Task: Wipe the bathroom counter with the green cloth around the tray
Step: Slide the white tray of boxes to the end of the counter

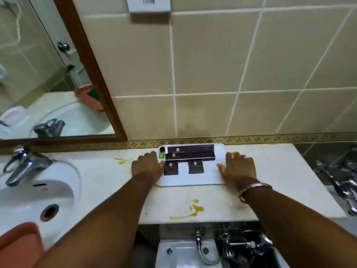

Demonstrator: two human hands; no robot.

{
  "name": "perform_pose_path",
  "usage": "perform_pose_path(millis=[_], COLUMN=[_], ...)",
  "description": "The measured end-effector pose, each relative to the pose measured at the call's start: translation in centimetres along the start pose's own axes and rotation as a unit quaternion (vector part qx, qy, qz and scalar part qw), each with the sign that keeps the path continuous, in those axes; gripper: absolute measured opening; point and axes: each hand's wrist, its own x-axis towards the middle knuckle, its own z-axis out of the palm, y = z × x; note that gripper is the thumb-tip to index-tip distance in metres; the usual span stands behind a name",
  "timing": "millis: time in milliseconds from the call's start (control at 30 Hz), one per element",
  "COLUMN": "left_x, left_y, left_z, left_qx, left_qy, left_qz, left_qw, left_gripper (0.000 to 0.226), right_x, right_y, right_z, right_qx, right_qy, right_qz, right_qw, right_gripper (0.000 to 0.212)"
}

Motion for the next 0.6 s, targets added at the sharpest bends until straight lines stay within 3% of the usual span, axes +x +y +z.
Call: perform_pose_path(millis=[67, 133, 233, 333, 467, 600], left_x=[1.8, 3.6, 4.5, 4.8, 4.4, 3.5], left_y=[-1.1, -2.5, -2.3, -2.2, -1.7, -2.2], left_z=[0.9, 2.3, 2.9, 3.2, 3.8, 4.2], left_qx=[0.007, 0.039, 0.084, 0.102, 0.053, -0.048], left_qy=[-0.029, -0.050, -0.097, -0.110, -0.121, -0.063], left_qz=[-0.049, -0.029, 0.045, 0.044, 0.032, 0.023], left_qw=[0.998, 0.998, 0.991, 0.988, 0.991, 0.997], left_gripper=[0.046, 0.055, 0.057, 0.045, 0.022, 0.025], right_x=[1.3, 2.6, 3.8, 4.8, 4.8, 4.4], right_y=[1.1, 2.5, 2.6, 2.4, 2.1, 3.0], right_z=[1.5, 3.6, 4.3, 4.4, 4.6, 4.2], right_qx=[0.040, 0.044, 0.030, 0.045, 0.096, 0.221], right_qy=[-0.002, -0.013, -0.088, -0.118, -0.125, -0.089], right_qz=[0.061, 0.082, 0.047, 0.034, 0.048, 0.087], right_qw=[0.997, 0.996, 0.995, 0.991, 0.986, 0.967], right_gripper=[0.048, 0.045, 0.043, 0.034, 0.027, 0.025])
